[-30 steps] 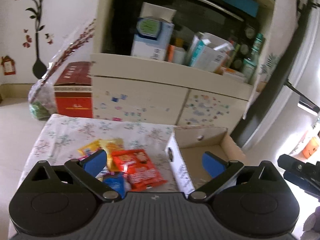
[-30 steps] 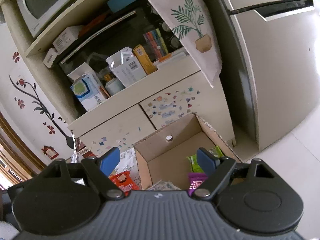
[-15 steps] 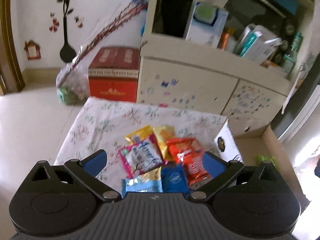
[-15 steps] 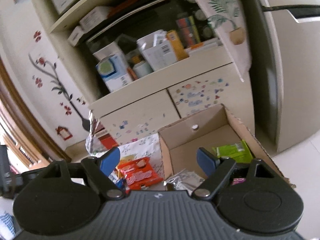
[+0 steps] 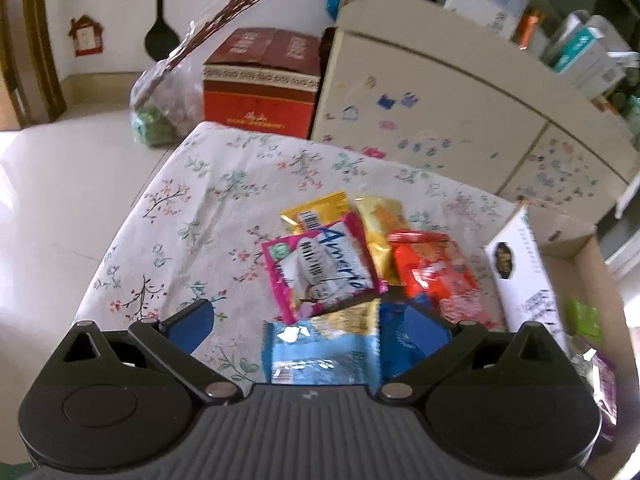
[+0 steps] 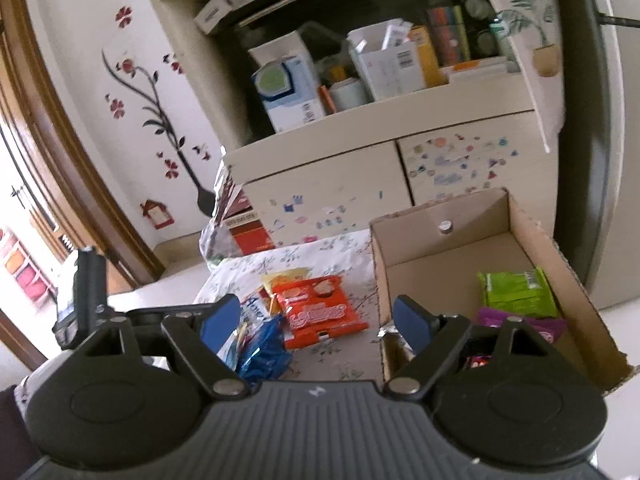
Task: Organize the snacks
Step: 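Move both tools back over the snack pile on the table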
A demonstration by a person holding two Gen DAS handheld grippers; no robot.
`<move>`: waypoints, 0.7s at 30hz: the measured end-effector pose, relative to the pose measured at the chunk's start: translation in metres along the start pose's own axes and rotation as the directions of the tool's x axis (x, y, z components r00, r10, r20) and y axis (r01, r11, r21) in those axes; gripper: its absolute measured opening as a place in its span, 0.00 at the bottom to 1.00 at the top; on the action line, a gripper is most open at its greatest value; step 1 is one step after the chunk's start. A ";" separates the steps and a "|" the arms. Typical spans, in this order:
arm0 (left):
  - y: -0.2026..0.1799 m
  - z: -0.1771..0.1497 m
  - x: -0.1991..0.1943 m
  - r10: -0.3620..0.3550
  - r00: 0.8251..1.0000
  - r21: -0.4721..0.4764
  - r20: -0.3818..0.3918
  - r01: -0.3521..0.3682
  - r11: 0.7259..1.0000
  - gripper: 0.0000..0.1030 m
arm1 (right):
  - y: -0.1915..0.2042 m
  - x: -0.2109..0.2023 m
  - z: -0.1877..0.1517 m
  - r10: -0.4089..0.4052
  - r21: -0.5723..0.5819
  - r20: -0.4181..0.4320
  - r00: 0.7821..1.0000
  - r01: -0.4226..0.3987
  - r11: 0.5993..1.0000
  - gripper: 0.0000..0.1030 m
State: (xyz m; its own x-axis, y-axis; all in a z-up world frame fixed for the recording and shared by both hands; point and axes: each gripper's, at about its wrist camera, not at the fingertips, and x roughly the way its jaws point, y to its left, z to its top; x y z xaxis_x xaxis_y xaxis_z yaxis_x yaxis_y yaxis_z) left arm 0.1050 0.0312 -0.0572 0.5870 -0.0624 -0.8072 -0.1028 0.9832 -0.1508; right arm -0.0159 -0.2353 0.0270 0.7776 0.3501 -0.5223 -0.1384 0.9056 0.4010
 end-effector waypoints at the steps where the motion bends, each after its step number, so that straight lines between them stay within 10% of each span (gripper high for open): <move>1: 0.002 0.000 0.004 0.014 1.000 -0.006 -0.003 -0.014 1.000 1.00 | 0.001 0.001 -0.001 0.004 -0.003 -0.005 1.000 -0.004 1.000 0.82; 21: 0.052 -0.031 0.014 0.144 0.983 0.153 -0.117 -0.126 0.980 1.00 | 0.040 0.051 -0.023 0.116 -0.104 -0.145 0.983 -0.131 0.986 0.82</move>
State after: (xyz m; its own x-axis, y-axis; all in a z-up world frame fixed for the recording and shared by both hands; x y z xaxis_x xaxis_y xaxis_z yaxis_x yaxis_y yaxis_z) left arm 0.0832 0.0760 -0.0940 0.4676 0.0605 -0.8818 -0.0520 0.9978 0.0409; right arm 0.0043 -0.1755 -0.0014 0.6589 0.4836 -0.5761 -0.3023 0.8716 0.3859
